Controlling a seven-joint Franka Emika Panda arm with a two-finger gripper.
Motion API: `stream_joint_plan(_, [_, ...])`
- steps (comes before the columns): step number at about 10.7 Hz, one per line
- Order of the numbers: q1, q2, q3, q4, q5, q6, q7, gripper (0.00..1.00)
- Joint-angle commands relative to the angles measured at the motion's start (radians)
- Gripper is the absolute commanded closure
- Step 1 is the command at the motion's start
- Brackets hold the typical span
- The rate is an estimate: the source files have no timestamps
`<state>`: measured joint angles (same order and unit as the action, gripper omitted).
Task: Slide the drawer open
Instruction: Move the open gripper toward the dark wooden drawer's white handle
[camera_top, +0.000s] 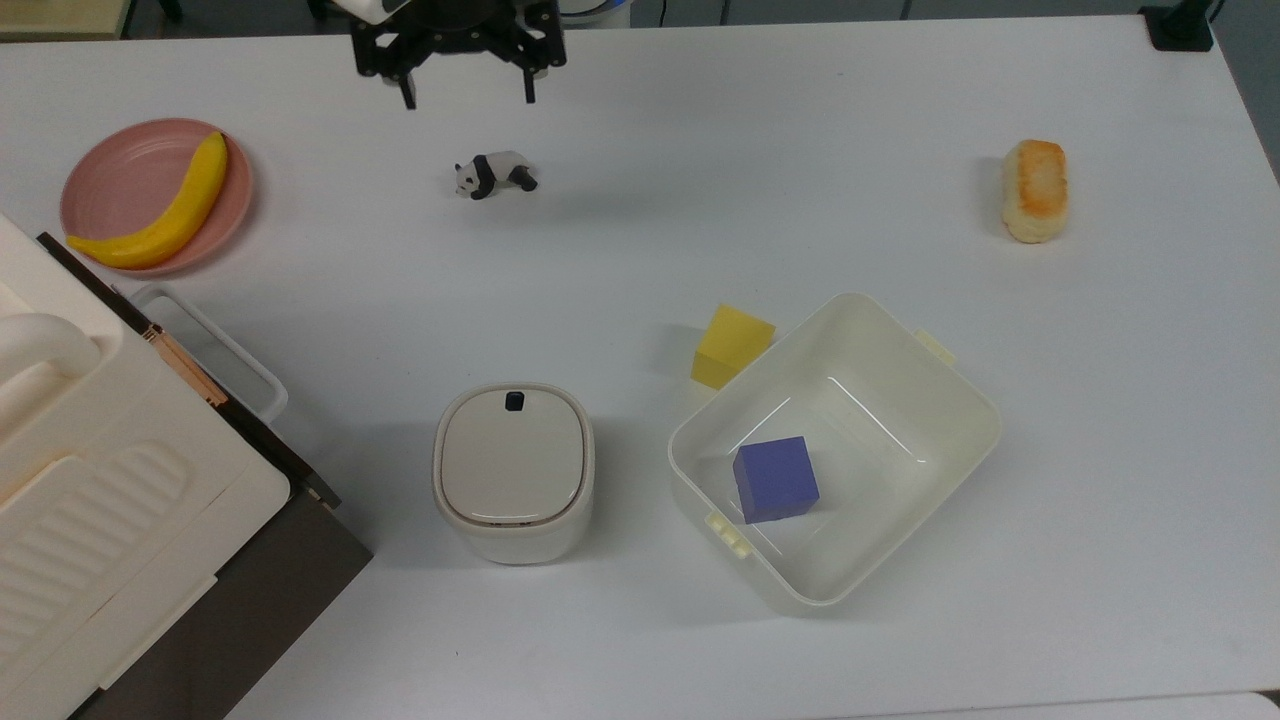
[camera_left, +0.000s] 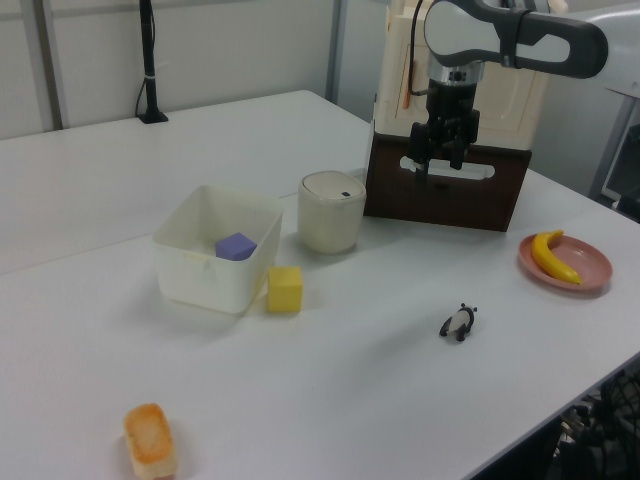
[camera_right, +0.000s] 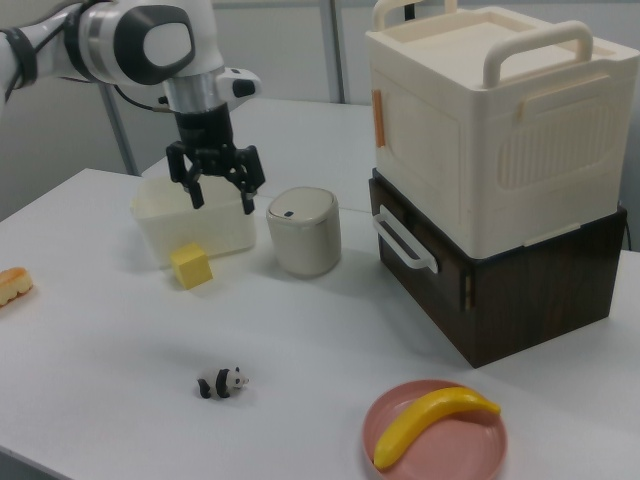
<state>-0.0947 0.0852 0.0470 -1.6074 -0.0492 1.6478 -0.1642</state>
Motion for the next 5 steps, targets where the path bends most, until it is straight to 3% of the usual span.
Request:
stream_joint_plan(1, [-0.048,0.025,-0.003,0.007,-0.023,0.061,-0.228,0.0])
stream_joint_plan(3, [-0.051,0.047,-0.003,0.006,-0.093,0.122,-0.351,0.0])
stream_joint_plan(5, [-0.062,0.076,-0.001,0.004,-0.194,0.209,-0.37,0.0])
